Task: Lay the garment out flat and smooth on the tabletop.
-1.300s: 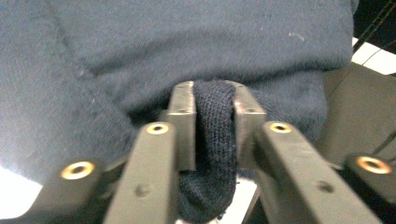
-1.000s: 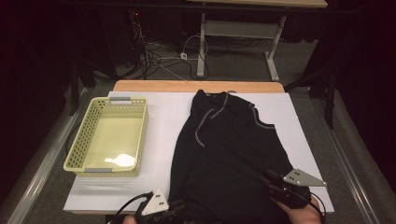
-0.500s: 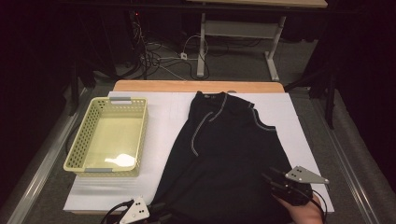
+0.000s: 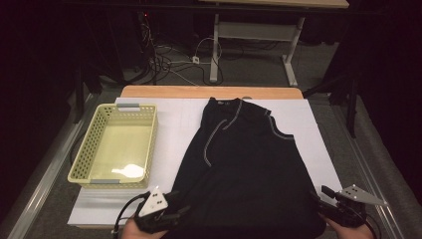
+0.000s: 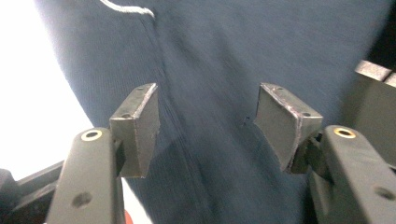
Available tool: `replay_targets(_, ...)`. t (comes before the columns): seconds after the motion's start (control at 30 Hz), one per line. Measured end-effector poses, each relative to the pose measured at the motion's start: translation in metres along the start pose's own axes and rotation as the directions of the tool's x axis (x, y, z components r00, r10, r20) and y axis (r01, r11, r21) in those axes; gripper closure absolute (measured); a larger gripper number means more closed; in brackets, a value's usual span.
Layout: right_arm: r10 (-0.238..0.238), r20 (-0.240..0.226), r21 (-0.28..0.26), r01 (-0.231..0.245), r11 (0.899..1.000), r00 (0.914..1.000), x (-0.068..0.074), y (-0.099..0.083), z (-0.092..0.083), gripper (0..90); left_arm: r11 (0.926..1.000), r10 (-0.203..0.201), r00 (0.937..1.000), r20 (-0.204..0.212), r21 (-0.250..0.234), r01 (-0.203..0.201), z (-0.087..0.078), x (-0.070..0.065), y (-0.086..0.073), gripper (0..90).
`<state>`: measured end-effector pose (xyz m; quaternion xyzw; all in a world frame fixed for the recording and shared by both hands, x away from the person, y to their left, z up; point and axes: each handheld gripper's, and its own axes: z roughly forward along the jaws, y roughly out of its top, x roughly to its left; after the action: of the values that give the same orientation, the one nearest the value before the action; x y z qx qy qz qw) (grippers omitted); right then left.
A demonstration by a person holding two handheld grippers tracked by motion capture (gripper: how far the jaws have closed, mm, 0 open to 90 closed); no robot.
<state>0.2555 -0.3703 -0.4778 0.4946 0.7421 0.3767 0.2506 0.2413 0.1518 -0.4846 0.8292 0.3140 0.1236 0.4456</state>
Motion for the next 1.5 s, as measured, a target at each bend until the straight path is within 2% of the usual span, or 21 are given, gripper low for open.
replay_targets(0.07,-0.018,0.002,0.012,0.018,1.0,0.9998,0.001,-0.001,0.002,48.7,0.9975,0.046,0.997,-0.063,0.056,-0.043,0.014,0.004,0.01,38.9)
replay_targets(0.1,-0.024,0.011,0.018,0.024,1.0,0.9997,0.0,0.0,0.003,48.7,0.9955,0.057,0.9952,-0.079,0.08,-0.051,0.02,0.007,0.013,38.9)
replay_targets(0.2,-0.016,0.032,0.045,0.014,0.999,0.9994,-0.004,0.001,0.008,48.5,0.9922,0.013,0.9986,-0.052,0.124,-0.007,0.032,0.013,0.01,38.9)
replay_targets(0.27,-0.02,0.031,0.038,0.019,0.999,0.9993,-0.004,0.002,0.011,49.8,0.9908,0.028,0.9977,-0.061,0.134,-0.019,0.032,0.011,0.01,39.2)
replay_targets(0.37,-0.028,0.017,0.039,0.027,0.999,0.9995,-0.001,0.005,0.015,62.9,0.9912,0.005,0.9968,-0.08,0.133,0.005,0.031,0.011,0.008,44.7)
replay_targets(0.47,-0.037,-0.022,0.042,0.038,0.998,0.9991,0.002,0.006,0.016,84.1,0.9911,0.0,0.9972,-0.074,0.133,0.01,0.03,0.011,0.007,47.0)
replay_targets(0.53,-0.062,-0.016,0.03,0.063,0.998,0.9979,0.004,0.004,0.014,87.3,0.9917,-0.006,0.9977,-0.067,0.128,0.014,0.029,0.012,0.006,47.1)
replay_targets(0.6,-0.065,0.003,0.03,0.065,0.997,0.9979,0.005,0.002,0.01,88.5,0.9918,-0.015,0.9975,-0.07,0.125,0.023,0.028,0.012,0.006,47.2)
replay_targets(0.67,-0.075,0.015,0.031,0.075,0.997,0.997,0.004,-0.002,0.003,89.1,0.9918,-0.01,0.9967,-0.08,0.126,0.02,0.027,0.011,0.005,49.1)
replay_targets(0.73,-0.068,0.024,0.032,0.067,0.997,0.9974,0.002,-0.008,-0.007,89.5,0.9905,0.014,0.9967,-0.08,0.137,-0.003,0.027,0.01,0.006,49.0)
replay_targets(0.8,-0.056,0.039,0.028,0.055,0.998,0.9977,-0.002,-0.015,-0.019,89.8,0.9882,0.029,0.9977,-0.061,0.152,-0.019,0.028,0.01,0.008,49.1)
replay_targets(0.83,-0.046,0.044,0.027,0.045,0.999,0.9979,-0.004,-0.018,-0.024,89.8,0.9876,0.023,0.9988,-0.044,0.156,-0.016,0.028,0.01,0.011,49.1)
replay_targets(0.93,-0.028,0.074,0.022,0.026,0.999,0.9968,-0.008,-0.028,-0.039,89.9,0.9887,0.025,0.9997,-0.005,0.148,-0.024,0.035,0.009,0.02,49.2)
replay_targets(1.07,-0.002,0.114,0.014,0.001,1.0,0.9934,-0.015,-0.04,-0.057,89.8,0.9899,0.063,0.9974,0.034,0.125,-0.067,0.048,0.001,0.034,48.7)
replay_targets(1.17,0.009,0.128,0.014,-0.011,1.0,0.9917,-0.018,-0.049,-0.065,89.7,0.9863,0.097,0.9939,0.053,0.129,-0.103,0.057,-0.006,0.04,48.6)
replay_targets(1.27,0.01,0.101,0.012,-0.011,1.0,0.9948,-0.015,-0.051,-0.065,87.3,0.9816,0.105,0.9927,0.059,0.154,-0.113,0.062,-0.008,0.041,48.7)
replay_targets(1.37,-0.001,0.075,-0.001,0.001,1.0,0.9972,-0.01,-0.046,-0.061,73.6,0.9798,0.116,0.9912,0.064,0.157,-0.124,0.061,-0.01,0.04,48.7)
replay_targets(1.43,0.001,0.055,-0.019,0.0,1.0,0.9985,-0.007,-0.041,-0.059,69.3,0.9786,0.123,0.9902,0.065,0.158,-0.132,0.058,-0.013,0.037,50.3)
replay_targets(1.5,-0.004,0.041,-0.035,0.006,0.999,0.9991,-0.003,-0.034,-0.056,66.3,0.974,0.133,0.9902,0.042,0.179,-0.138,0.057,-0.015,0.033,52.1)
